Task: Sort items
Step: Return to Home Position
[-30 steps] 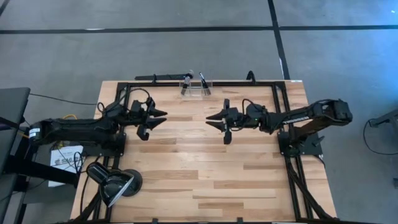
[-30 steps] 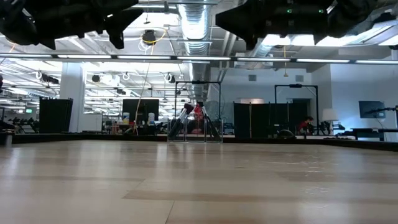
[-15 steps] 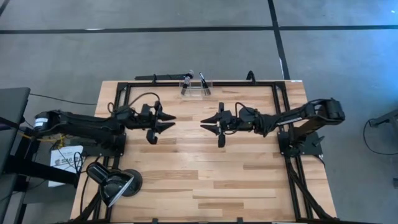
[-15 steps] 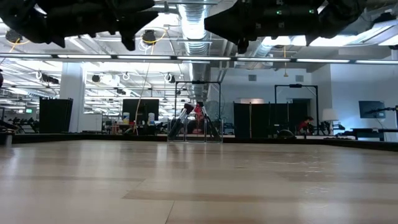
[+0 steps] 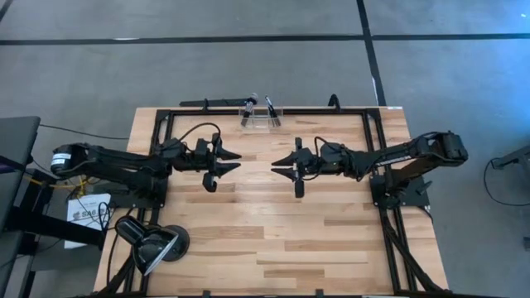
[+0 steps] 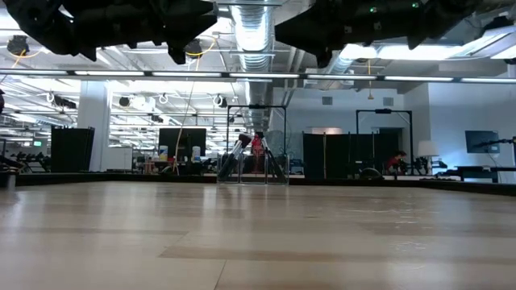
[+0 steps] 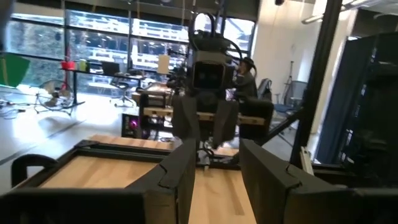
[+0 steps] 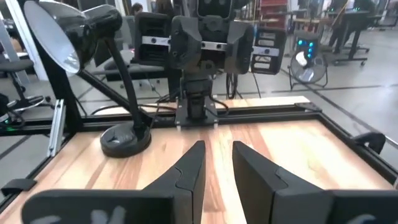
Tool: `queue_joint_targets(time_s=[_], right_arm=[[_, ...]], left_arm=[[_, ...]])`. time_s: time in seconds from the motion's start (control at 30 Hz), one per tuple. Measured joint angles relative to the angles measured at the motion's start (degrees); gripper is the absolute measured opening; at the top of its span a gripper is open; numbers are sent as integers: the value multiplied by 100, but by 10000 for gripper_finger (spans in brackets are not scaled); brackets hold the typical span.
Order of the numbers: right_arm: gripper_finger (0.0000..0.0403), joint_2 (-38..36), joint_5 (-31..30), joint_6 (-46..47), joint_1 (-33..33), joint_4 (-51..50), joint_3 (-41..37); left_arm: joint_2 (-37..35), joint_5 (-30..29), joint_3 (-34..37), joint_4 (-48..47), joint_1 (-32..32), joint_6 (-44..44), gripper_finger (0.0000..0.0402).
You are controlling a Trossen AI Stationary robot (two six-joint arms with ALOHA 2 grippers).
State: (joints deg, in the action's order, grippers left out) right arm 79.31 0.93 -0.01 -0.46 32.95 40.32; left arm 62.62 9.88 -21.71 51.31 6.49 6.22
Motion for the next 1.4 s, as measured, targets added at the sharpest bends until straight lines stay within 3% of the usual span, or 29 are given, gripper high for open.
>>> queue_joint_targets(time_s=[0.27, 0.43, 0.63, 0.77, 0.9, 1.1, 1.4], right_arm=[[70, -1018, -62, 2, 159, -675, -356], [70, -1831, -843, 189, 429, -635, -1142], [70, -2886, -1008, 262, 749, -256, -2142], [70, -3595, -1396, 390, 861, -80, -2715], [70, -4191, -1510, 645, 998, 58, -3246], [70, -5003, -2080, 606, 1364, 57, -3956], [70, -6231, -2373, 294, 1859, -936, -3985]], left_arm=[[-949, 84, 116, -1396, 59, 2, 111], [-1880, -293, 748, -1376, -153, 141, 72], [-3042, -440, 1637, -1386, -383, 463, 11], [-3855, -451, 2121, -1399, -390, 762, 6], [-4454, -486, 2140, -1964, -441, 883, 6], [-4844, -580, 2140, -2344, -643, 877, 5], [-4954, -807, 2140, -2564, -779, 605, 5]])
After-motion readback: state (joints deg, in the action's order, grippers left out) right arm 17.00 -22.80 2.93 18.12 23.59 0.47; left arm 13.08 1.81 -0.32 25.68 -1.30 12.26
